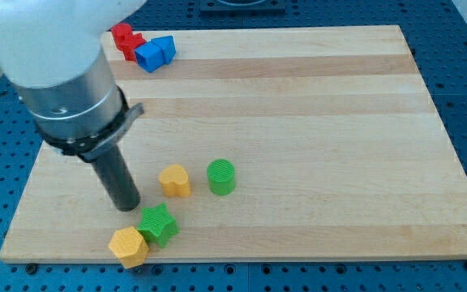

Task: Slide the yellow heart closer to the green circle

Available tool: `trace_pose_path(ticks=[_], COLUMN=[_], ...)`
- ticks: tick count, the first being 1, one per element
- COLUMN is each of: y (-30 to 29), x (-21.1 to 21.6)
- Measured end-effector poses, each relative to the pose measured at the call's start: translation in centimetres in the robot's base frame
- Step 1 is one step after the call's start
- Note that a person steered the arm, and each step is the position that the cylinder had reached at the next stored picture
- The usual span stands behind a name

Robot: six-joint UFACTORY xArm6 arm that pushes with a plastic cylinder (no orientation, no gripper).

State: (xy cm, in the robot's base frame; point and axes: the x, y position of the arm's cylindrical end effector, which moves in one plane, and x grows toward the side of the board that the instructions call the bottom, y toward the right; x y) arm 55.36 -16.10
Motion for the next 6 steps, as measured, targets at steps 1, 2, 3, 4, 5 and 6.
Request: trace_pose_path(ticks=[1,2,3,4,5,6], y=[0.2,2.6,4.2,5.0,6.1,11.9], x=[-0.8,-0.8,-0.7,-0.7,-0.7,-0.7])
